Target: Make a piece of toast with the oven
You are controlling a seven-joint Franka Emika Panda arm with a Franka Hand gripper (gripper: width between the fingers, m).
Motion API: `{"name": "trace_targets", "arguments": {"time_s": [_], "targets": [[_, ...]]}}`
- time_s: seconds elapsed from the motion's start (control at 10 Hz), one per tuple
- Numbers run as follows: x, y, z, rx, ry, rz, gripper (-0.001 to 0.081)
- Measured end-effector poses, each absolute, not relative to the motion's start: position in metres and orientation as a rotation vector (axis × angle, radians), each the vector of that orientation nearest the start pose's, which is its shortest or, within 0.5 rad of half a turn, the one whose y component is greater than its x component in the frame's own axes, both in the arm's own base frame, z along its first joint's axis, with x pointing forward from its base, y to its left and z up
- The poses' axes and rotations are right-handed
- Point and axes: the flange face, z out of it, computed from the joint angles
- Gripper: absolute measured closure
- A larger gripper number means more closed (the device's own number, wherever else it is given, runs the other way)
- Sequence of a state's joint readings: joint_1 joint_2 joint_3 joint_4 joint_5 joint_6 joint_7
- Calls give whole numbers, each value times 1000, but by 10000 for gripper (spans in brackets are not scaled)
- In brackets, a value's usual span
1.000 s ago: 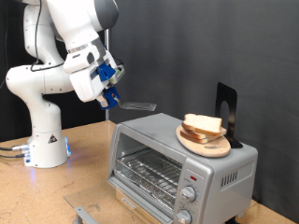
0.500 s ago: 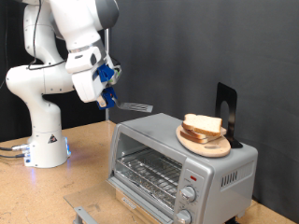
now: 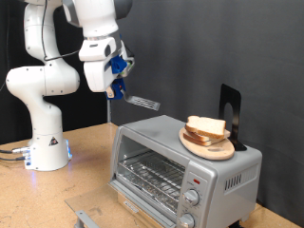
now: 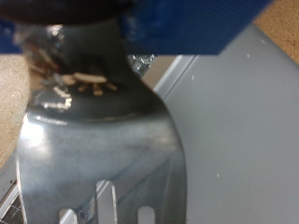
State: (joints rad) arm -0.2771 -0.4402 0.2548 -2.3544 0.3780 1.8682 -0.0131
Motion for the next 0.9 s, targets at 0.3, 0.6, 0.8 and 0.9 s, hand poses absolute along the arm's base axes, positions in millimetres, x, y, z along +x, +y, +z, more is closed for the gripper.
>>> {"name": "trace_targets", "arguments": {"time_s": [0.3,0.6,0.8,0.9], "targets": [[429,40,481,-2893,300,31,415],[442,48,472,-2893,347,-7,415],[450,53,467,-2890,370,-32,415],[453,54,465,-2889,376,-35,415]]}}
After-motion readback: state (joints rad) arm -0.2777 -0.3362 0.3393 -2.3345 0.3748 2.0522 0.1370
